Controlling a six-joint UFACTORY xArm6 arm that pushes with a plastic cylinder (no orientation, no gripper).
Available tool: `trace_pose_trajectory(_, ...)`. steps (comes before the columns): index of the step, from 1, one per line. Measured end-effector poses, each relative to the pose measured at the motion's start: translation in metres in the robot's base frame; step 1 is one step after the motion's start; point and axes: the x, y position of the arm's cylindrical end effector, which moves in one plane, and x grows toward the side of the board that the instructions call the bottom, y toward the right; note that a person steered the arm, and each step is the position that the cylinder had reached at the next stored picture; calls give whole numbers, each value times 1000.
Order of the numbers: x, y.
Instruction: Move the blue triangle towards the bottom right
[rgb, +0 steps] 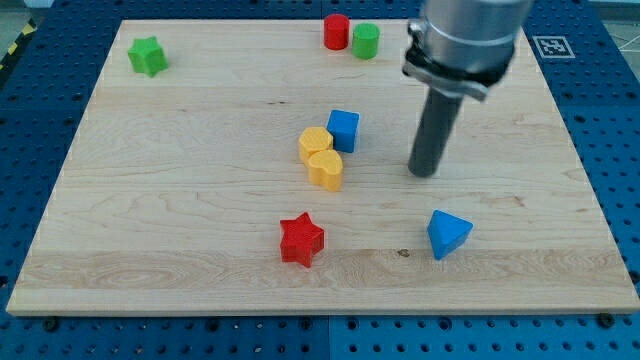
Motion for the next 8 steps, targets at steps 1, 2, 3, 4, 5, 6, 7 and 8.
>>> trace_pose_trajectory(1,7,-27)
trace_pose_trajectory(2,45,-37)
trace_pose_trajectory(3,82,-37)
trace_pose_trajectory(4,114,-37)
trace_pose_trajectory(5,124,-35)
trace_pose_trajectory(6,126,-8)
trace_pose_trajectory(7,126,24)
trace_pose_trajectory(8,126,47)
